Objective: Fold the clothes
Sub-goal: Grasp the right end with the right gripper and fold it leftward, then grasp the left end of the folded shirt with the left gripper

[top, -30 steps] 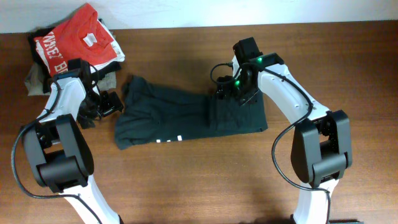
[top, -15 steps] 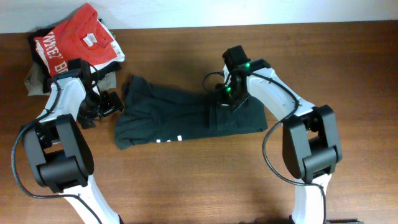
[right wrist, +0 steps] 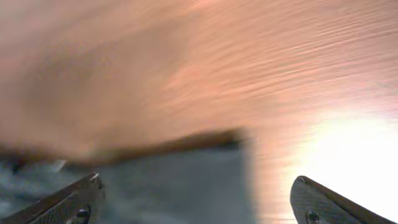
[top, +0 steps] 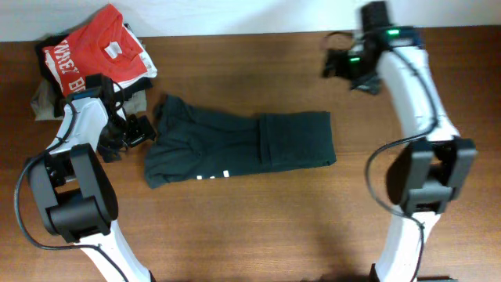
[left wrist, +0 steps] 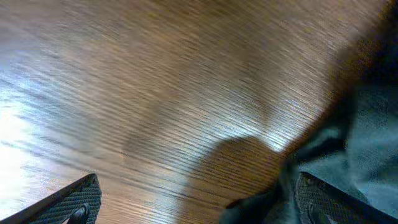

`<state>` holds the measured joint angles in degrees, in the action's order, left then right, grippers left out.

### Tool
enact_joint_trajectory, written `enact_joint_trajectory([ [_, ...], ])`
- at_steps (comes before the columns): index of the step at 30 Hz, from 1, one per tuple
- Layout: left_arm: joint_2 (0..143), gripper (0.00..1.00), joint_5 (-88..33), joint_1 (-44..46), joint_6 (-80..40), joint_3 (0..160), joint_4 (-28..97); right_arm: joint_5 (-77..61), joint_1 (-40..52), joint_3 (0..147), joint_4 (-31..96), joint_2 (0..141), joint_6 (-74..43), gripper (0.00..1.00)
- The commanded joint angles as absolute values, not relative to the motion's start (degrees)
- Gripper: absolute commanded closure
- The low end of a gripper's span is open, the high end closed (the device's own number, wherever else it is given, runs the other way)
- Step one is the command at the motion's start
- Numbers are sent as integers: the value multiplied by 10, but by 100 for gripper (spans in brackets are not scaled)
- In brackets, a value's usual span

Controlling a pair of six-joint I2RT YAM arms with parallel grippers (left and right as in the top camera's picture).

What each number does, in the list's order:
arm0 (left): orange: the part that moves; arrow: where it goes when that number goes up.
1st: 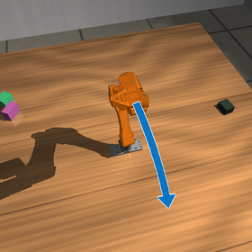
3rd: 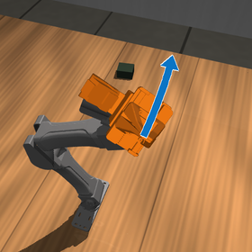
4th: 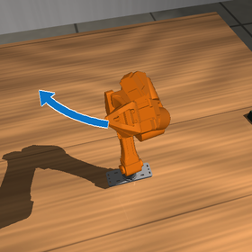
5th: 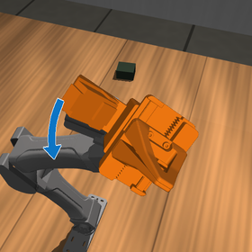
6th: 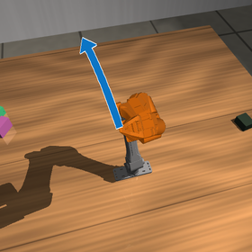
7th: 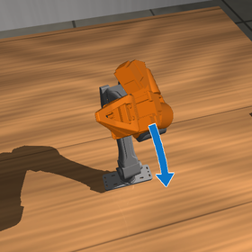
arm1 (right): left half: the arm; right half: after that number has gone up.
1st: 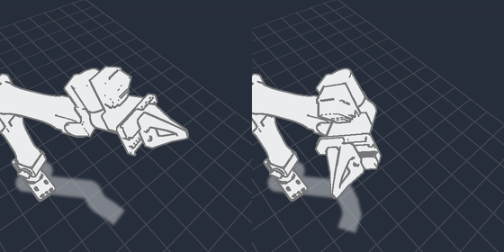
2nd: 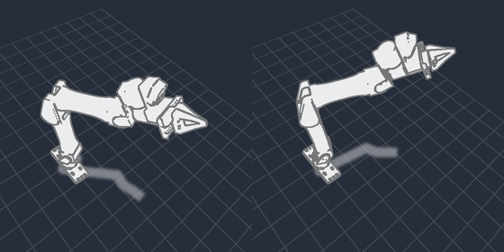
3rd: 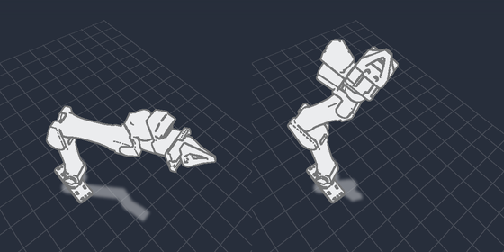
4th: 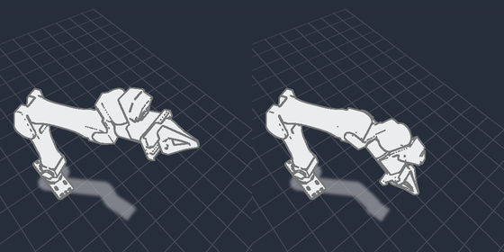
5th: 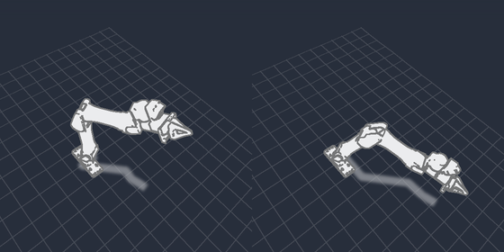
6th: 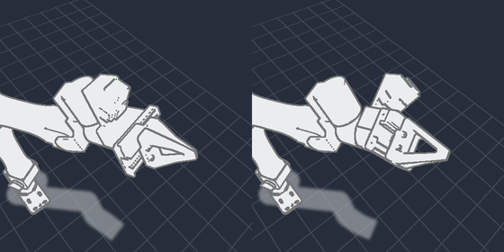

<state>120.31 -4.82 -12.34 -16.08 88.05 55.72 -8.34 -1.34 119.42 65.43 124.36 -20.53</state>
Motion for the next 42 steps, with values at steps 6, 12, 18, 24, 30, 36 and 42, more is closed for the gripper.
enact_joint_trajectory([
  [6,1195,1,-264,-124,-42,877,515,-44,-234,1201,700,1233,-198,1],
  [12,1230,1,-333,-124,-12,877,558,-44,-267,1201,701,1233,-198,1],
  [18,1301,1,-337,-93,-12,875,579,-44,-267,1201,701,1233,-198,1],
  [24,1305,26,-336,-39,-42,875,541,-44,-267,1201,701,1233,-198,1],
  [30,1305,99,-232,-41,-97,877,521,-44,-267,1201,701,1233,-198,1],
  [36,1305,99,-57,-103,-129,1000,680,-44,-267,1201,701,1233,-198,1],
  [42,1305,99,-11,-118,-128,1228,881,-44,-267,1201,701,1233,-198,1],
])
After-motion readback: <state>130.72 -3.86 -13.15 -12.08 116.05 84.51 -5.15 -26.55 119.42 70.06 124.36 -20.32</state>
